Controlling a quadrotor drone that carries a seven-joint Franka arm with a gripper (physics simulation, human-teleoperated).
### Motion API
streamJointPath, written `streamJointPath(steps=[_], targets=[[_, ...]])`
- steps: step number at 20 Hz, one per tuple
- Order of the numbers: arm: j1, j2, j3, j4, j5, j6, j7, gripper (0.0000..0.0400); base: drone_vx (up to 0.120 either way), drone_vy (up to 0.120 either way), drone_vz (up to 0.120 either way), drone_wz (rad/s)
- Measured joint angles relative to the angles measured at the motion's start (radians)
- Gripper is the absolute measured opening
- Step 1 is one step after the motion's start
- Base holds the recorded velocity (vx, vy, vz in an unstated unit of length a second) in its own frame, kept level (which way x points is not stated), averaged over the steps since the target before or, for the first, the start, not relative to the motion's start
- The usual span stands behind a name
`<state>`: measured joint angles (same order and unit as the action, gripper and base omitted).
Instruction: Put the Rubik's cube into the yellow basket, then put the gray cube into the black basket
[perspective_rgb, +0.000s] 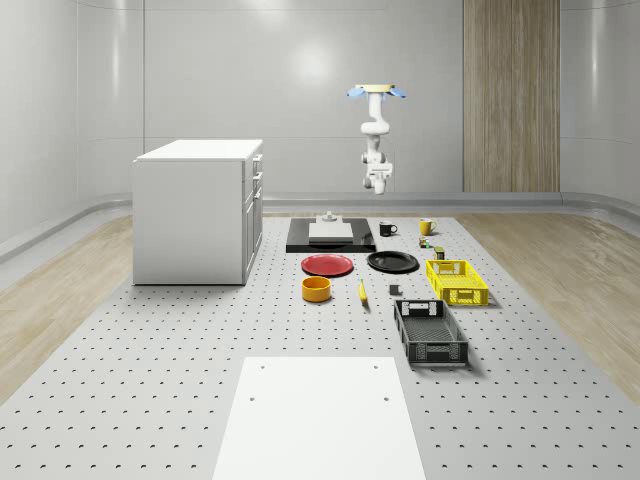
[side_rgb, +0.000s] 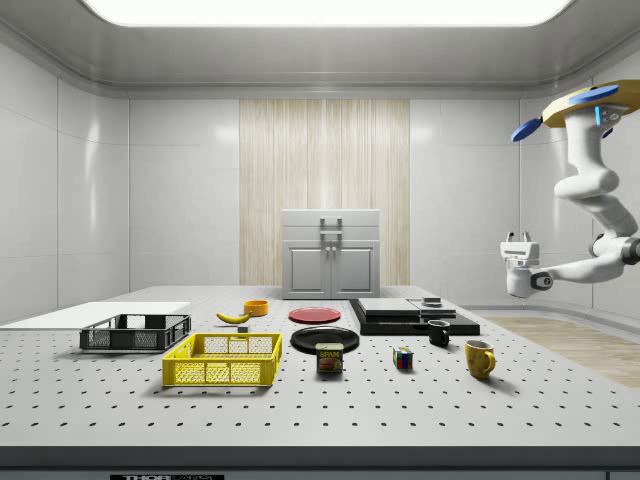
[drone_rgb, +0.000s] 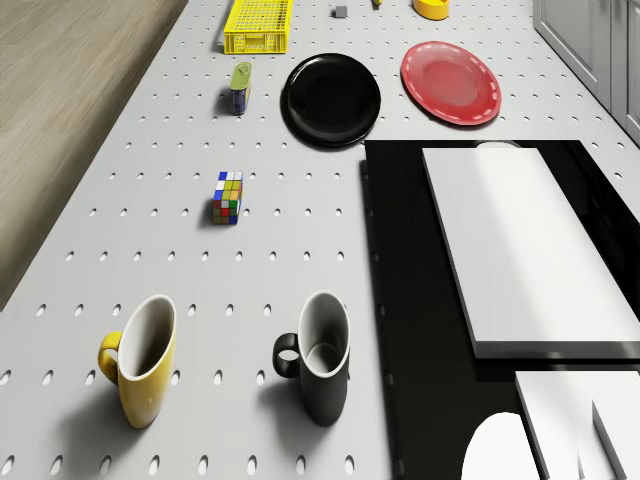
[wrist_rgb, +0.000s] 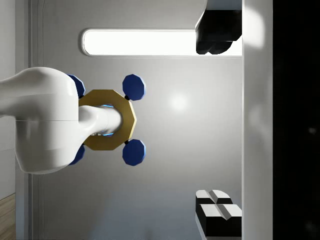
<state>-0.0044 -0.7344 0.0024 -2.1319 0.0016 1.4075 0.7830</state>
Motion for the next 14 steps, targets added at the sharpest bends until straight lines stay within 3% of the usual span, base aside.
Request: streamJointPath(steps=[6,14], targets=[[-0.001,0.025,0.001,0.066,0.001,-0.037,-0.001,0.0400,0.000,0.120,0.000,0.000],[-0.003,0.032,0.002,0.088,0.001,-0.046,-0.001,0.0400,0.000,0.120,0.000,0.000]])
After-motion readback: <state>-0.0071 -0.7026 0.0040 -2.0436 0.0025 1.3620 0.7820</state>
